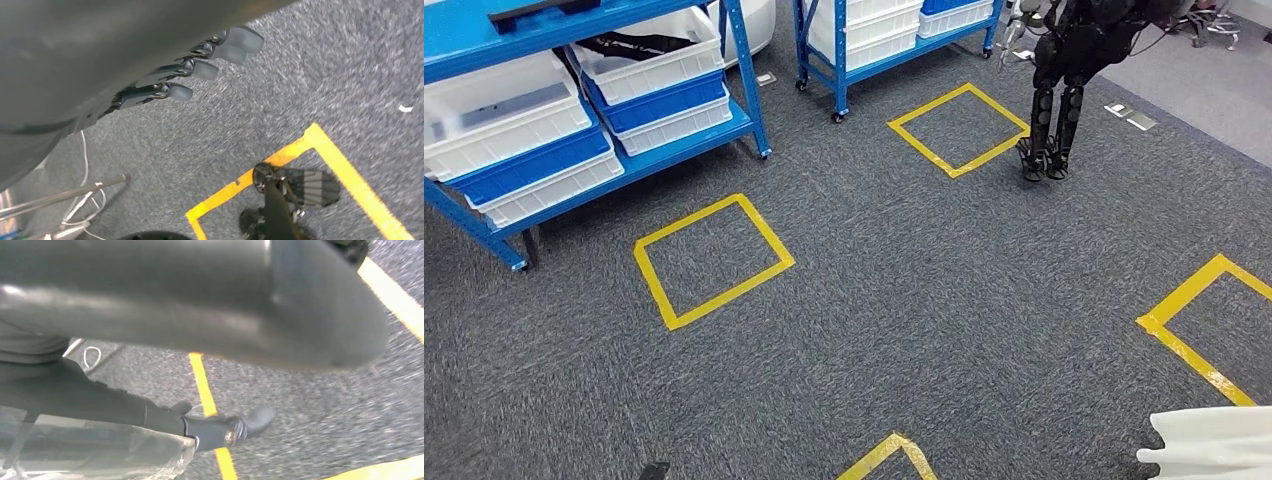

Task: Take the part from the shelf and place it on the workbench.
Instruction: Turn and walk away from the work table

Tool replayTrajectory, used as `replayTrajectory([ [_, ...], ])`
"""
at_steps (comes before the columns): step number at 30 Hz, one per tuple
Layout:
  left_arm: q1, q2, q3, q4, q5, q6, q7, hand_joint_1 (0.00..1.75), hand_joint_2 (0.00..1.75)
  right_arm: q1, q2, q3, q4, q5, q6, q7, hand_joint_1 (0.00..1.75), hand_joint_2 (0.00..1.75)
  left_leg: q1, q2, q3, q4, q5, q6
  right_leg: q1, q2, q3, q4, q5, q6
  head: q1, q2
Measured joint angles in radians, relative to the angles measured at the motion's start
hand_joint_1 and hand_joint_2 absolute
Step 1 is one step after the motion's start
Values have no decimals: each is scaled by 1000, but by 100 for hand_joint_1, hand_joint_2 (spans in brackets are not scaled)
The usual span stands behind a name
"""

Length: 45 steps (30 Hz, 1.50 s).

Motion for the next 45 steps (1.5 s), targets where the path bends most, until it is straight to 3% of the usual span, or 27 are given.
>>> replayTrajectory([
  [2,-2,0,0,0,-1,0,0,0,0,2,0,0,0,1,0,0,0,0,0,-16,-2,0,2,2,-4,23,-48,92,-37,-5,1,0],
  [4,-1,0,0,0,-2,0,0,0,0,4,-2,-1,1,3,0,1,0,0,0,-41,-2,0,1,2,-6,27,-84,141,-40,5,2,0],
  [6,0,-1,0,0,-3,0,0,0,0,6,-4,-3,1,6,0,1,0,0,1,-76,-2,3,0,-2,-12,35,-77,89,5,28,2,0],
  [7,0,-1,0,0,-3,0,0,0,0,5,-5,-4,1,7,0,0,0,0,1,-89,-2,5,-1,-7,-18,49,-46,12,40,39,2,0],
  [8,0,-1,0,0,-3,0,0,0,0,4,-5,-5,2,7,0,-1,0,0,0,-101,-4,11,-5,-14,-21,63,-19,-54,69,42,3,0],
  [10,0,-1,0,0,-3,1,0,0,0,1,-5,-6,2,8,1,-1,0,0,-2,-118,-10,21,-12,-29,-21,78,8,-118,94,29,2,0],
  [12,2,0,0,0,-4,2,0,0,0,-2,-4,-6,2,9,2,-1,0,0,1,-127,-15,24,-14,-40,-19,63,11,-118,98,7,0,0],
  [14,4,0,0,1,-5,3,0,0,0,-4,-2,-6,2,9,2,-2,0,0,4,-87,-28,54,-32,-49,-21,49,16,-120,100,-9,-4,0],
  [16,3,0,0,1,-6,3,0,0,0,-1,-2,-7,2,10,2,-3,0,0,6,-27,-74,155,-90,-58,-17,30,20,-122,97,-22,-10,0],
  [18,2,-1,0,1,-7,3,0,0,0,2,-2,-7,2,10,2,-3,0,0,9,-6,-138,283,-147,-63,-9,8,22,-121,93,-30,-12,0],
  [19,2,-1,0,1,-8,3,0,0,0,3,-2,-7,2,10,2,-3,0,0,10,-3,-156,315,-152,-63,-6,-3,22,-121,91,-32,-13,0],
  [20,3,-1,0,1,-8,3,0,0,0,3,-2,-7,2,10,2,-3,0,0,10,-2,-154,306,-137,-61,-3,-13,24,-121,89,-33,-13,0],
  [21,4,-1,0,1,-10,4,0,0,0,3,-1,-7,2,10,2,-3,0,0,8,3,-131,260,-106,-55,0,-23,27,-121,87,-33,-13,0],
  [23,2,0,0,1,-12,4,0,0,0,2,2,-7,2,10,2,-3,0,0,-2,46,-58,121,-45,-34,6,-42,35,-122,81,-31,-11,0],
  [25,-2,0,0,1,-14,4,1,0,0,2,4,-7,2,10,2,-4,0,0,-16,81,-21,47,-27,-15,7,-61,40,-124,76,-26,-9,0],
  [26,-4,1,0,1,-14,4,1,0,0,1,6,-7,2,10,2,-4,0,0,-20,79,-21,42,-29,-10,8,-72,43,-126,75,-22,-9,0],
  [28,-4,1,0,1,-14,4,2,0,0,-1,7,-8,2,11,3,-4,0,0,-18,54,-12,22,-19,-2,10,-83,49,-131,73,-14,-9,0],
  [30,-5,0,0,1,-15,3,2,0,0,-1,7,-8,2,12,3,-4,0,0,-9,27,1,-5,-2,6,11,-39,33,-91,51,-12,-7,0],
  [32,-8,-2,0,1,-16,3,3,0,0,2,5,-10,2,12,3,-4,0,0,-3,0,5,-15,7,9,3,16,-29,31,-1,-17,-5,0],
  [34,-8,-3,0,1,-16,3,3,0,0,6,1,-13,2,12,3,-4,0,0,-2,-30,3,-14,8,8,-6,28,-90,141,-35,-11,-3,0],
  [35,-6,-4,0,1,-16,3,3,0,0,7,-1,-15,2,13,3,-4,0,0,-1,-46,3,-13,7,5,-11,29,-98,148,-29,0,-4,0],
  [37,-5,-5,0,1,-17,3,3,0,0,7,-3,-16,2,13,3,-4,0,0,5,-75,2,-6,4,-6,-25,39,-52,38,26,28,-3,0],
  [38,-5,-6,0,1,-17,3,3,0,0,6,-4,-16,3,14,3,-4,0,0,6,-88,1,0,0,-14,-30,51,-21,-30,54,38,-2,0],
  [39,-5,-6,0,1,-17,4,2,0,0,6,-4,-16,3,15,3,-5,0,0,6,-99,-1,8,-6,-23,-33,61,4,-85,75,40,0,0],
  [41,-4,-6,0,1,-17,5,2,0,0,3,-3,-16,4,18,3,-6,0,0,5,-112,-7,17,-14,-38,-30,67,20,-116,84,26,1,0],
  [43,-1,-5,0,1,-18,6,1,0,0,1,-2,-16,4,21,4,-7,0,0,10,-116,-11,21,-16,-47,-29,53,25,-117,87,9,0,0],
  [45,2,-5,0,1,-18,6,0,0,0,1,-1,-16,4,24,4,-9,0,0,15,-76,-30,66,-43,-54,-29,39,29,-117,88,-6,-4,0],
])
